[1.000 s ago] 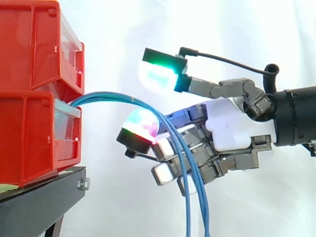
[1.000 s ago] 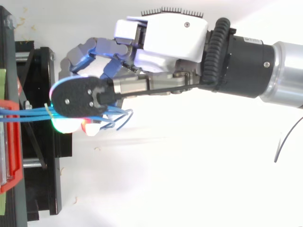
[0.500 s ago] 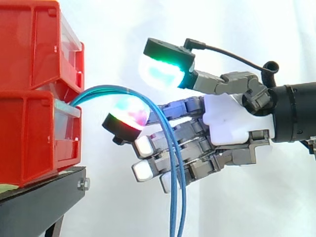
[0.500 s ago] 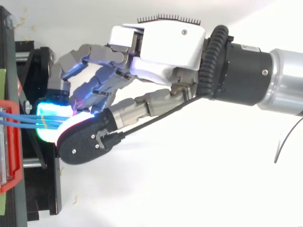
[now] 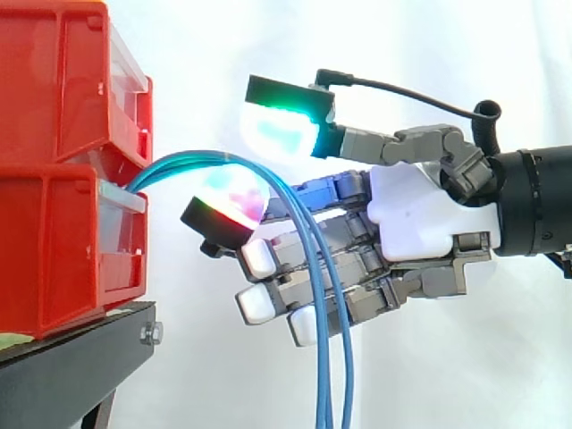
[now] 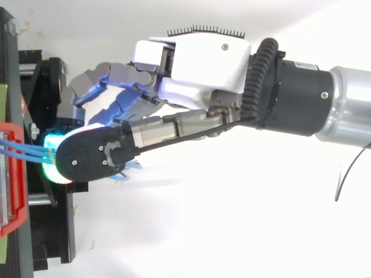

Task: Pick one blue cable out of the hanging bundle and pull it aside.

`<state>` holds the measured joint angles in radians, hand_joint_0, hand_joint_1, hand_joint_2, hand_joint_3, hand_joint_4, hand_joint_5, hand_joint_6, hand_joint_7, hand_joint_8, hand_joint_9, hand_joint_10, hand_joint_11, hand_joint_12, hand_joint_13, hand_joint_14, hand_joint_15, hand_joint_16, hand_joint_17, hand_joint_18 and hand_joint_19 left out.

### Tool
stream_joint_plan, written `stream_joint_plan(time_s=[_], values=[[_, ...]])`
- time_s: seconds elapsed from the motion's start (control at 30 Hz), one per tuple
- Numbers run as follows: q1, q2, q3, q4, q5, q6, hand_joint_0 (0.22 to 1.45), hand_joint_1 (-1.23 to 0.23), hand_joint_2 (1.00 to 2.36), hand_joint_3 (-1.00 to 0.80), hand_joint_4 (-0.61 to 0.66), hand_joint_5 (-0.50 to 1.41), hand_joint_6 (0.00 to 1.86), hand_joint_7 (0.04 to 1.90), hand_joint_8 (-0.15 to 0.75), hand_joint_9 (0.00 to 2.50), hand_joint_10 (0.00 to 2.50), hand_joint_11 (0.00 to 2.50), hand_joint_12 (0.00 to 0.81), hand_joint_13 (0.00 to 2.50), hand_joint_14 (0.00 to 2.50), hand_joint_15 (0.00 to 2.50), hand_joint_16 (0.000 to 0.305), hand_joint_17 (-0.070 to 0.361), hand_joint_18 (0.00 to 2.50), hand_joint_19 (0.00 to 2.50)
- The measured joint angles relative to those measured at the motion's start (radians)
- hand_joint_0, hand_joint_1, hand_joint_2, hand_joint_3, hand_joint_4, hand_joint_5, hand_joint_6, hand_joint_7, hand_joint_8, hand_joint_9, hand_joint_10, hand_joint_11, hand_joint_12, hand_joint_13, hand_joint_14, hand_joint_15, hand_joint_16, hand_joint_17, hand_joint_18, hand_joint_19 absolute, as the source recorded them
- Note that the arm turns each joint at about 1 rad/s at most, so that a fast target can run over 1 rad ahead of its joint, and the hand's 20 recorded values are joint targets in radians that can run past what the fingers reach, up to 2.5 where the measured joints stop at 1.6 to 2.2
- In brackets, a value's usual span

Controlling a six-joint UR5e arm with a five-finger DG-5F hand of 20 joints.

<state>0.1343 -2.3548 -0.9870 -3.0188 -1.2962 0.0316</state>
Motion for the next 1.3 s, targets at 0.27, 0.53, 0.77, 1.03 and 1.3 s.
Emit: stream_joint_plan(time_s=[0.27,0.53,0.77,1.03,1.3], values=[[0.002,0.0,0.0,-0.002,0.0,0.001,0.6,-0.71,1.02,-0.23,0.03,-0.19,0.86,1.04,0.305,0.83,0.02,0.79,0.358,0.78,0.02,0.58,0.052,0.117,0.75,0.58],[0.001,0.0,0.0,-0.004,0.001,0.001,0.72,-0.8,1.02,-0.2,-0.14,-0.21,0.92,1.1,0.294,0.84,0.01,0.76,0.354,0.79,0.02,0.54,0.05,0.112,0.81,0.51],[0.001,0.0,0.002,-0.003,0.0,0.001,0.84,-0.86,1.0,-0.5,-0.16,-0.2,0.93,1.25,0.282,0.93,0.02,0.78,0.341,0.84,0.02,0.51,0.048,0.107,0.88,0.47],[-0.001,0.0,0.021,-0.031,-0.007,0.001,0.76,-0.9,1.0,-0.5,-0.24,-0.13,0.94,1.47,0.273,1.07,0.02,0.8,0.321,0.93,0.02,0.55,0.044,0.099,0.96,0.47],[-0.005,0.0,0.037,-0.088,-0.022,0.002,0.64,-0.94,1.0,-0.5,-0.26,-0.1,0.93,1.29,0.219,1.13,0.02,0.77,0.304,0.97,0.02,0.56,0.041,0.093,0.97,0.5]])
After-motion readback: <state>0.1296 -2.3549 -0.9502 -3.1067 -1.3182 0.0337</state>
